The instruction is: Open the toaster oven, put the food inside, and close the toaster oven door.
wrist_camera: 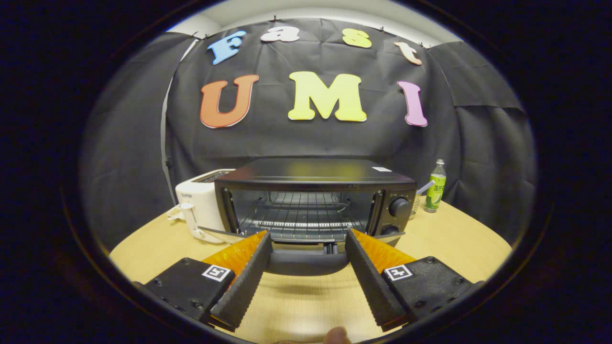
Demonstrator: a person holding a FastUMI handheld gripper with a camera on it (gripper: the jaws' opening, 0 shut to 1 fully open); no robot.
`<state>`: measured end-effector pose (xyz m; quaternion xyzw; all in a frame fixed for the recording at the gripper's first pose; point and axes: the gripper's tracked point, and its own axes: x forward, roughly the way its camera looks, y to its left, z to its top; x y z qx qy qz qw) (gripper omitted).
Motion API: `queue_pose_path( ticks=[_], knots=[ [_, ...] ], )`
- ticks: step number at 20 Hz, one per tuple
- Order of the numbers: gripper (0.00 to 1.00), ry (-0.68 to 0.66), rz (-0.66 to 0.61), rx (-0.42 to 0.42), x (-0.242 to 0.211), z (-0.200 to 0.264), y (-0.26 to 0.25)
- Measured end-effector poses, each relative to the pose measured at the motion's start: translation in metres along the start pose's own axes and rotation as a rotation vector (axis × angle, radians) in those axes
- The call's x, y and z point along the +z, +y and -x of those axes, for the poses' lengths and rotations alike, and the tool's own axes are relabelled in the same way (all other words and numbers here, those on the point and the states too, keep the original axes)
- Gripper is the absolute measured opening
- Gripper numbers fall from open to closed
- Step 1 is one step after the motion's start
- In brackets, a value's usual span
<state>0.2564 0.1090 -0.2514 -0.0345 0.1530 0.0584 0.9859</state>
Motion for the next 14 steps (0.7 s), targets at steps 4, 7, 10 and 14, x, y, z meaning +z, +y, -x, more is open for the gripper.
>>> queue_pose_path(
  ticks=[4,7,10,14],
  knots=[
    [1.00,0.087,-0.020,0.008,-0.022,0.011,-0.001],
    [1.00,0.155,-0.065,0.029,-0.034,0.018,0.000],
    [1.00,0.197,-0.084,0.044,-0.042,0.023,0.000],
    [1.00,0.271,-0.088,0.050,-0.064,0.029,-0.001]
  ],
)
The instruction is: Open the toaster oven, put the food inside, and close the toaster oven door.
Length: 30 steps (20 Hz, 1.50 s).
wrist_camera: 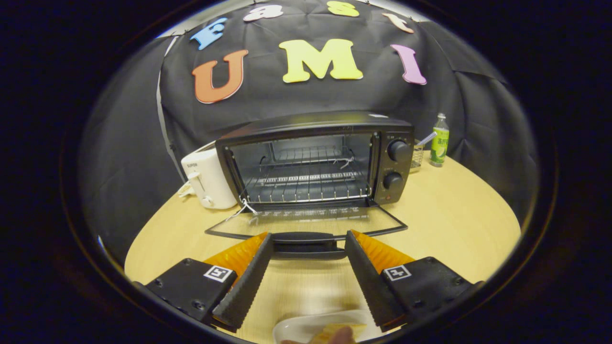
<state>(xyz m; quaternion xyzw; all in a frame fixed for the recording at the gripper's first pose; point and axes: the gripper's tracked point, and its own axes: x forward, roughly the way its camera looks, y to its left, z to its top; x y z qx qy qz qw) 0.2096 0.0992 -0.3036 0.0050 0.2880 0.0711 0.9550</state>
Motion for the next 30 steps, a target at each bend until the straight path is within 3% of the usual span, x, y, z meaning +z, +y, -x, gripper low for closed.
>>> queue_pose_path(
  ticks=[8,12,18,30],
  knots=[
    [1.00,-0.081,0.007,0.021,0.006,0.064,0.004],
    [1.00,-0.172,0.040,-0.022,0.010,0.116,-0.008],
    [1.00,-0.175,0.030,-0.033,-0.022,0.169,-0.018],
    [1.00,0.062,-0.041,-0.090,-0.122,0.121,-0.029]
  ],
)
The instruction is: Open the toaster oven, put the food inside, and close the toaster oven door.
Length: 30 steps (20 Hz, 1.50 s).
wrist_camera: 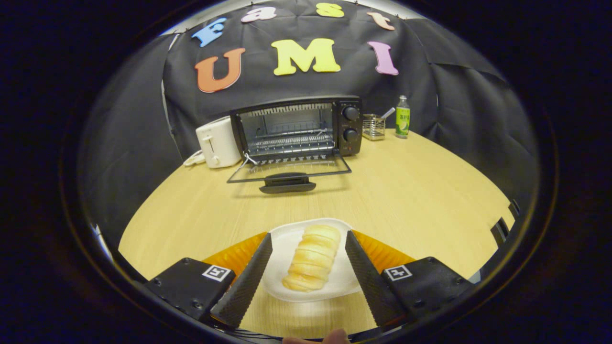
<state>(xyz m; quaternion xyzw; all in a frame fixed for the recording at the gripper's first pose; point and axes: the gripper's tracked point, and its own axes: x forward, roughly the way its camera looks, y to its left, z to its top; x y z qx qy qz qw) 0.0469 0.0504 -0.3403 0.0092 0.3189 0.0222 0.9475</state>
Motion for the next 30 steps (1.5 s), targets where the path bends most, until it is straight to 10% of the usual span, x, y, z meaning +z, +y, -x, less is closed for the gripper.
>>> queue_pose_path(
  ticks=[6,15,23,30],
  knots=[
    [0.98,0.100,-0.023,0.018,-0.027,-0.019,0.001],
    [0.44,0.085,-0.049,-0.021,-0.018,-0.014,-0.007],
    [0.40,-0.101,-0.147,0.094,0.100,0.009,0.024],
    [0.40,-0.078,-0.256,0.141,0.183,-0.080,0.050]
  ],
)
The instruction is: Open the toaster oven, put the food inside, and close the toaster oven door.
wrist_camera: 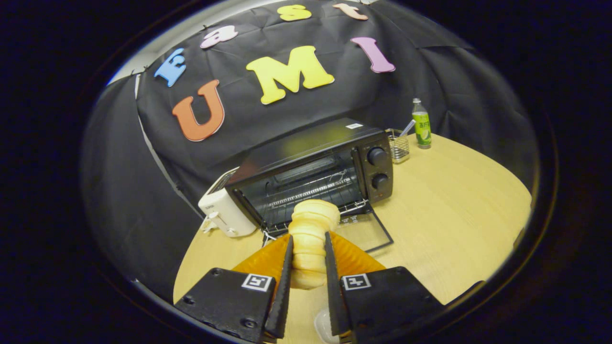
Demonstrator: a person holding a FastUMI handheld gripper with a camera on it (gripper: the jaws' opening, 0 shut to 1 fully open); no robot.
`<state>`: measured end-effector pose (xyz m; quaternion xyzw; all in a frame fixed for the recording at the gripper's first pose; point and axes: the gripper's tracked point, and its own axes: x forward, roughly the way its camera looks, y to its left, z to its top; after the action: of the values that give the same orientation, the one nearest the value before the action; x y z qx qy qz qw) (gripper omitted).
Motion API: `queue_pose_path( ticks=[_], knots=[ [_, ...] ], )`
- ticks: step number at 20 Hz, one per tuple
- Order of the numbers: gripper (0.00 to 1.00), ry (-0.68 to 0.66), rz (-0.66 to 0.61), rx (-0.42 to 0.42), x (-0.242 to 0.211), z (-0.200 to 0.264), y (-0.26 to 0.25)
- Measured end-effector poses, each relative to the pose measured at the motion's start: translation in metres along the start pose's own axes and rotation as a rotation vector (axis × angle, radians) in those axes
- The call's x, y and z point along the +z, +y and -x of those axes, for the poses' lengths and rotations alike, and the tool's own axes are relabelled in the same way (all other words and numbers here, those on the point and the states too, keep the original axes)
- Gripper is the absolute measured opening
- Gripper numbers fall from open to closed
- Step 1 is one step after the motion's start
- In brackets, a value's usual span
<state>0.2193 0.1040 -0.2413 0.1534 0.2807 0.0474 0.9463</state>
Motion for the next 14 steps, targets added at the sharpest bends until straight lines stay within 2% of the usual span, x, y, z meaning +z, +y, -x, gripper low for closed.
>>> queue_pose_path(
  ticks=[7,14],
  knots=[
    [0.40,-0.025,-0.143,-0.048,0.027,-0.114,-0.002],
    [0.40,-0.034,-0.175,-0.029,0.026,-0.182,0.007]
  ],
)
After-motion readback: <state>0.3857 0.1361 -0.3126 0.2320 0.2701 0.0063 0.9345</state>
